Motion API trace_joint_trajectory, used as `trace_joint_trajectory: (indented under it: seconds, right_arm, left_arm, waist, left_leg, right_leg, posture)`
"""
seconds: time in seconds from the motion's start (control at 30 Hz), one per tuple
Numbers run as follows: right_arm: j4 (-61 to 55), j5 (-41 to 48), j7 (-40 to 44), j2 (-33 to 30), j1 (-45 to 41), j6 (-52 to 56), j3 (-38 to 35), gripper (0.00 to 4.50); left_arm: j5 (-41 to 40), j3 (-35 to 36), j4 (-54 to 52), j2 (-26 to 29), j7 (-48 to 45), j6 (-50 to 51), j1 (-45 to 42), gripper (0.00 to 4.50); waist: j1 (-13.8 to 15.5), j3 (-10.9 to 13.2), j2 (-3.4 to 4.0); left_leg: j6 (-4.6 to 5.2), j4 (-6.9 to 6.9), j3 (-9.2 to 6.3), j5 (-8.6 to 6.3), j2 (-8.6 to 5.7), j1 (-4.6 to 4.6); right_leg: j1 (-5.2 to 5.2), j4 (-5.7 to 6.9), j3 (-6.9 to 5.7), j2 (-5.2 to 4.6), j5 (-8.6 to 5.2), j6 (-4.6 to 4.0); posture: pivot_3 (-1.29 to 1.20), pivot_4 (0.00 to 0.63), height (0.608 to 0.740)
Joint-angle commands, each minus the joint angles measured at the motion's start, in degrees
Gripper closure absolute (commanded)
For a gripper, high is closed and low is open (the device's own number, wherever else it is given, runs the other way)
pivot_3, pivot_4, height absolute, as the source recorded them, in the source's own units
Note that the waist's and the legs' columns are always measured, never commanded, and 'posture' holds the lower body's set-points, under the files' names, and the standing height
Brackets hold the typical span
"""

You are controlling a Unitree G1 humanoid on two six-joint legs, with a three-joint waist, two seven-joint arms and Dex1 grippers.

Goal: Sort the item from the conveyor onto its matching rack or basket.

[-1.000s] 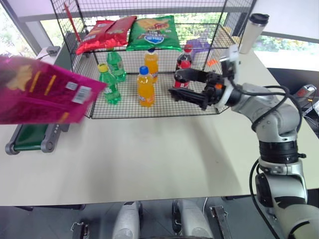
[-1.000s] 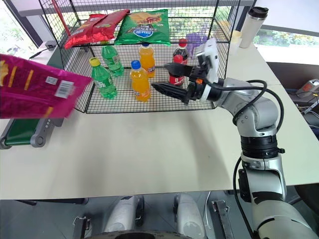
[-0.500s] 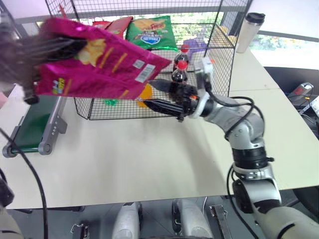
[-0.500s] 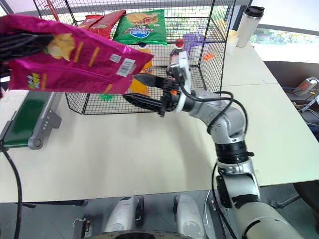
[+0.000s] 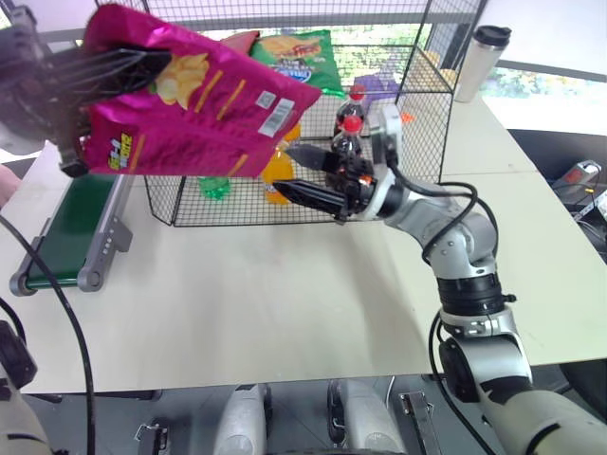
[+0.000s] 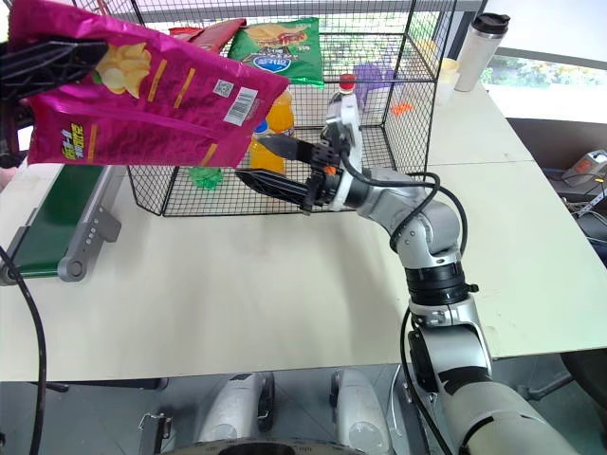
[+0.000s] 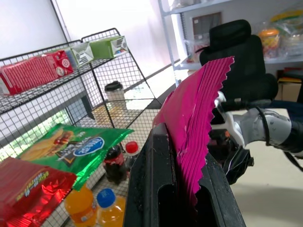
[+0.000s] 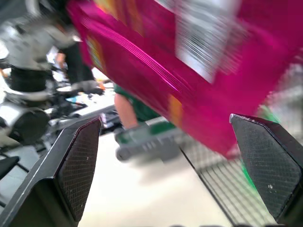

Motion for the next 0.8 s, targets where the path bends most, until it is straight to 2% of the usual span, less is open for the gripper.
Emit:
trace_joint_trajectory:
  seconds: [0.03,0.2,0.5,0.8]
  right_arm:
    - [-1.37,-0.11,-0.31,-0.86,-0.42,-1.36,-1.88,0.00]
    - [-1.65,0.28,-1.07,0.51,-1.63,-1.97,-1.72,0.00]
    - [4.11,-2.23,-1.92,9.08,-7.47,-6.63,0.55,0.00]
    - [8.01,-6.83,1.46,4.99,-5.15,-9.52,1.14,0.00]
  left_arm:
    - [-0.47,2.39,0.18,1.67,0.40,-1.35,-0.56,4.42]
    - [-1.83,1.77,-0.59,0.46,1.72,-1.31,-0.64,4.42]
    - [-3.25,0.84,-1.15,-1.99,3.46,-1.68,-1.05,4.42]
    - [-2.45,2.56,-0.88,0.18,3.59,-2.27,-0.19,4.42]
  waist:
    - [-0.14,0.00,0.00]
    - [-0.16,0.00,0.00]
    - [0.01,0.00,0.00]
    - [-0.05,0.00,0.00]
  left_leg:
    - [0.00,0.00,0.00,0.00,0.00,0.00]
    - [0.00,-0.02,0.00,0.00,0.02,0.02]
    - [0.00,-0.01,-0.01,0.00,0.02,0.02]
    - [0.00,-0.01,0.00,0.00,-0.01,-0.01]
  right_leg:
    - [0.00,0.00,0.00,0.00,0.00,0.00]
    - [0.00,0.00,0.00,0.03,0.00,0.00]
    - [0.00,0.00,0.01,0.03,0.00,0.00]
    - [0.01,-0.02,0.01,-0.01,0.00,0.01]
  posture:
    - [0.00,0.150,0.740]
    - [0.00,0.150,0.740]
    - [0.00,0.150,0.740]
    - [0.00,0.150,0.740]
